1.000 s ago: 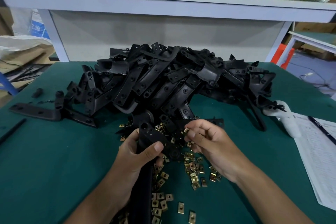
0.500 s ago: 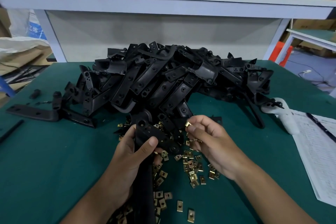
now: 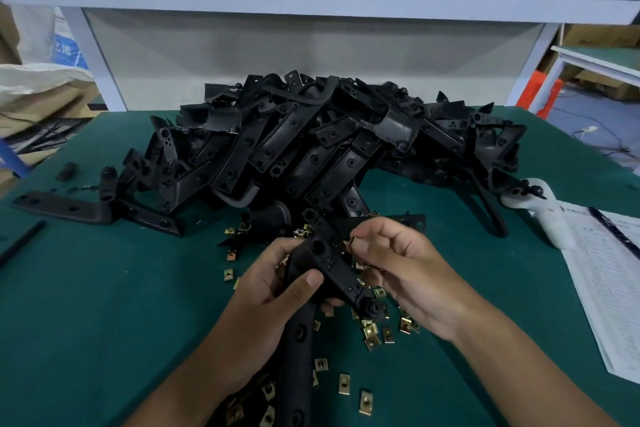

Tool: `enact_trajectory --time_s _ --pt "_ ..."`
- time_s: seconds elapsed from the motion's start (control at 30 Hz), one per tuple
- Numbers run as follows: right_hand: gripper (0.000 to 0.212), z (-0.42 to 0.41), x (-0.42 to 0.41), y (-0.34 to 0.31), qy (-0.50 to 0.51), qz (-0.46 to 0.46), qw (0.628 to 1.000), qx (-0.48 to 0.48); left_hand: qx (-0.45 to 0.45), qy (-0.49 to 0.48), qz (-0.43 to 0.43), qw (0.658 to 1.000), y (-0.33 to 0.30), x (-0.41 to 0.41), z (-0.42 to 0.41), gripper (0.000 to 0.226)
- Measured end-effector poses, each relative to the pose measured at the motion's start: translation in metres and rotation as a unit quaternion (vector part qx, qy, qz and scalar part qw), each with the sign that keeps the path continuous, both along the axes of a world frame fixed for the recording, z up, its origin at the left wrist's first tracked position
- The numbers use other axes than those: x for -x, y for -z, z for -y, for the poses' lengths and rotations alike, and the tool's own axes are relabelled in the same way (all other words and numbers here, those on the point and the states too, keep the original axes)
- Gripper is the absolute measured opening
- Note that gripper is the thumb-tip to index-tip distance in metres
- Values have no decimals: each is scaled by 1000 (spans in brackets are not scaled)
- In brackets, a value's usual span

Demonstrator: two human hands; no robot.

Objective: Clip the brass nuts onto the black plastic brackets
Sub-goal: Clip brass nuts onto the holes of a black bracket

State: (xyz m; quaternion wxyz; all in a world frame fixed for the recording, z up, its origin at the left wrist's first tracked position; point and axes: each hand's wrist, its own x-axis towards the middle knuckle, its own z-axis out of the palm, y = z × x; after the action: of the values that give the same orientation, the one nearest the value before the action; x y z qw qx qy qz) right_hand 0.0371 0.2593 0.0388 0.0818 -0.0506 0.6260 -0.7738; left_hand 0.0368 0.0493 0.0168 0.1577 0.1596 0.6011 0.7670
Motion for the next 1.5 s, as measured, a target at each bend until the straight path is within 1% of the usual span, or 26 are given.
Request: enact_trajectory --time_s 0.1,0.2,0.33,0.47,0.6,0.73,0.87,0.97,1.07,1.13,1.27,1.37,1.5 --pt "17 3 -2 2 1 -18 1000 -10 -1 8 -4 1000 1 0 0 28" --pt "10 7 -4 3 17 -22 1000 -11 -8 19 -3 1000 2 0 0 25" --pt "5 10 -6 2 10 -15 1000 5 -5 19 -5 1000 3 0 -1 25" --pt "11 13 -6 5 17 -1 1000 22 -1 15 1 1000 2 0 -2 26" --pt "14 13 -5 6 24 12 999 31 1 11 -2 1000 1 -1 -2 21" --pt "10 13 -6 4 21 6 999 33 -3 8 -5 1000 0 -1 -2 23" --pt "19 13 -5 7 31 12 999 43 -7 6 -3 1000 0 -2 -2 27" --pt "26 14 -6 8 28 6 999 31 -6 8 -2 1000 0 -2 -2 28" --pt "34 12 -6 8 28 -13 1000 7 -6 9 -2 1000 1 -1 -2 22" --pt "37 11 -6 7 28 -26 999 -7 -6 9 0 1000 2 -1 -2 24" --pt "37 9 -6 5 30 -35 999 -6 -5 7 9 1000 3 0 0 30" --pt "40 8 -7 3 37 -41 998 -27 -5 10 5 1000 5 0 1 31" --pt "32 6 -9 3 35 -58 996 -56 -15 17 11 1000 9 2 0 36"
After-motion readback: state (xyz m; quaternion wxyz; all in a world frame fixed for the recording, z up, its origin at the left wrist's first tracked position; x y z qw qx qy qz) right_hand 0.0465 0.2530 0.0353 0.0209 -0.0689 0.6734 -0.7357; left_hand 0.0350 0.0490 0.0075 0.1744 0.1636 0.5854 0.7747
